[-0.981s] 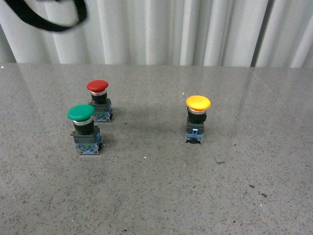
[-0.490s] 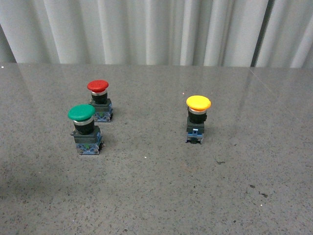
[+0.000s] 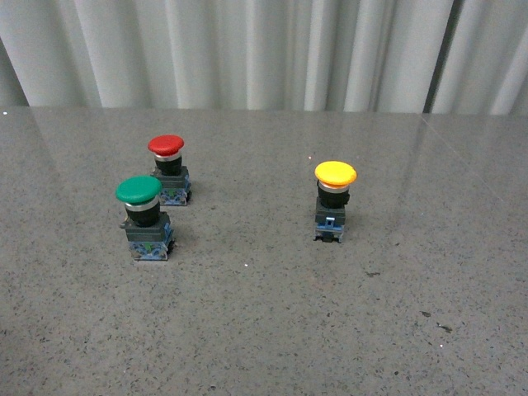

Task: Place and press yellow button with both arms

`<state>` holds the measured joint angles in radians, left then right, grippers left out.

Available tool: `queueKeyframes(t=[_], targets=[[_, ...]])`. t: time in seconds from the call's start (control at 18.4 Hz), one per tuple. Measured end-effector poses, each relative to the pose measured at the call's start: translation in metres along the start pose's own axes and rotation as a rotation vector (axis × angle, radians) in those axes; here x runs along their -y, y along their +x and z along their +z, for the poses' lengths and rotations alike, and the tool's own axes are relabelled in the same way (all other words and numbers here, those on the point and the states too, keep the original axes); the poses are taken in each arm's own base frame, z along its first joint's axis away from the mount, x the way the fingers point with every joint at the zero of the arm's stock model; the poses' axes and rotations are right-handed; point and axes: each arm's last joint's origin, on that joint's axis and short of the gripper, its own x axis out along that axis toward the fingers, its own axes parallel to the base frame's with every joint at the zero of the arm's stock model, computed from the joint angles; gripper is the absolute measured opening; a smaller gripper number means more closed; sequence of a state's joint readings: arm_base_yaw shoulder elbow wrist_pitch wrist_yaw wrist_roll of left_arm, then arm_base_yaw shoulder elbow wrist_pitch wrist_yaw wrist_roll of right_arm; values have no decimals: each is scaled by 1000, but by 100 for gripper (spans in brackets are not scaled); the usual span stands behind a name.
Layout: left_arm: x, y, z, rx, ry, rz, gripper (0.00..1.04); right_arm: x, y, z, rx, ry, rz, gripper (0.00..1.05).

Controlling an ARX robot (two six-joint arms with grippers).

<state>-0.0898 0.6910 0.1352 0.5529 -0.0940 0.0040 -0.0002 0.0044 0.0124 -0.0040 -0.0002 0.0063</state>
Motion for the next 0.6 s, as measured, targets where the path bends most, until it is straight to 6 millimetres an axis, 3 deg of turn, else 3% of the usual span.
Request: queueKeyframes(t=[0.16, 0.6], targets=[[-11, -8, -8, -10, -1, 6, 4, 0, 0, 0, 0, 0, 0, 98], [-11, -27, -19, 16, -1, -5, 4, 0, 0, 0, 0, 0, 0, 98]])
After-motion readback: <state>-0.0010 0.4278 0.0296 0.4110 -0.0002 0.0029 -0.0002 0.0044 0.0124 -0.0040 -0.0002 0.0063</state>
